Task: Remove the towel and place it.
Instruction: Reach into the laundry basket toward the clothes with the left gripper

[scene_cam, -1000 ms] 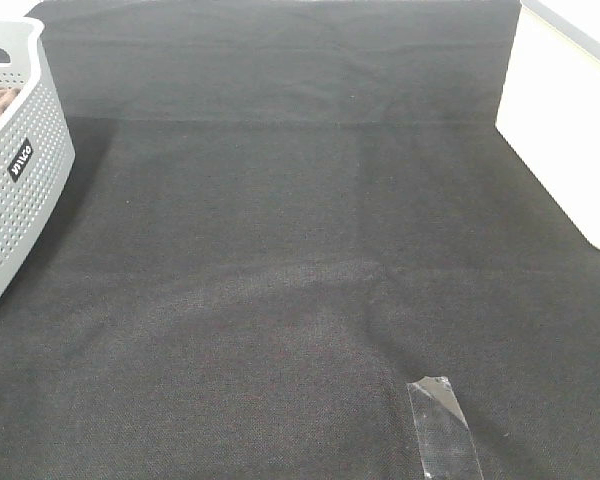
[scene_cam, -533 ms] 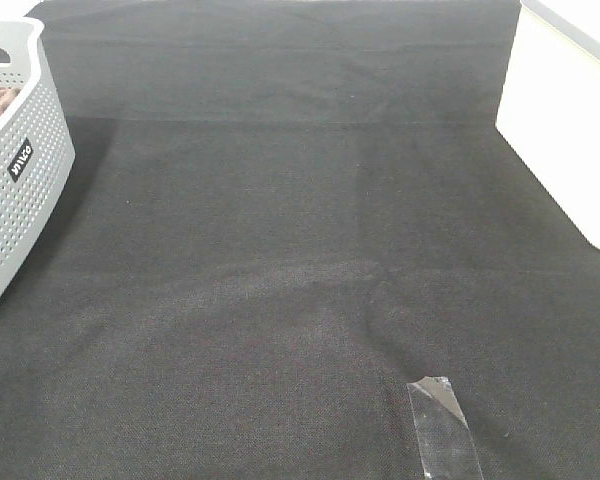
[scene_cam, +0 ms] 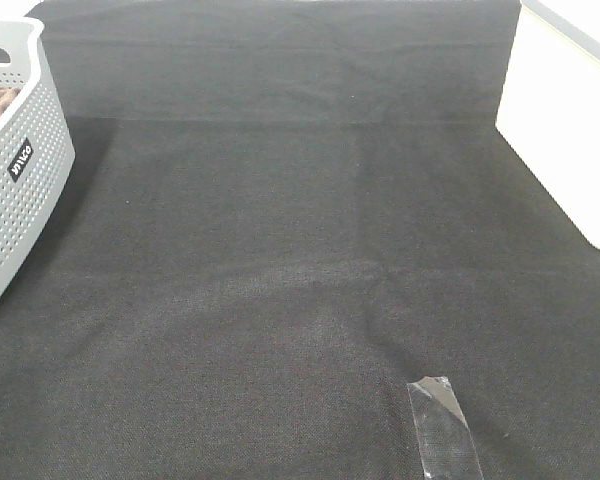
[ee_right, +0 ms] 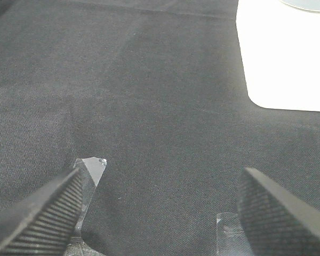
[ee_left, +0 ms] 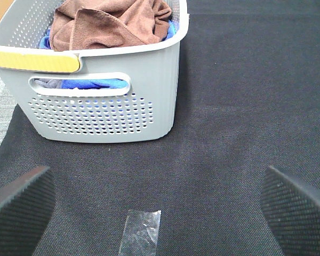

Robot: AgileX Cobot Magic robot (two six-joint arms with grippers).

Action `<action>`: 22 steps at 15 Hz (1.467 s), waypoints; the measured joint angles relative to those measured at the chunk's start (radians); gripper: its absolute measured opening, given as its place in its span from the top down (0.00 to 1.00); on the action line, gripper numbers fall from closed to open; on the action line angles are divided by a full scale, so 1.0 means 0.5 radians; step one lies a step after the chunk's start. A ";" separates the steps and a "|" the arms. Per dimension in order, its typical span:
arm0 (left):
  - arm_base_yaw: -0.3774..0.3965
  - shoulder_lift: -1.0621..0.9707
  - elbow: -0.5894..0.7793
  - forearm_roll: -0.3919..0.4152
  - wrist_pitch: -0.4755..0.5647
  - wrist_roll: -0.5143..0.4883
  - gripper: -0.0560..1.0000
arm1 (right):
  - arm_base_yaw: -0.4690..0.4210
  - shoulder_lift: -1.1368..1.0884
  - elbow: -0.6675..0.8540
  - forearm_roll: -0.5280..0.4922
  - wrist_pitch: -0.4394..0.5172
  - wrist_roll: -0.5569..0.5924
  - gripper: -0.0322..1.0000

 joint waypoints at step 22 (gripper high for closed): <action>0.000 1.940 -1.538 0.328 0.266 1.500 0.01 | 0.000 0.000 0.000 -0.002 0.000 0.000 0.23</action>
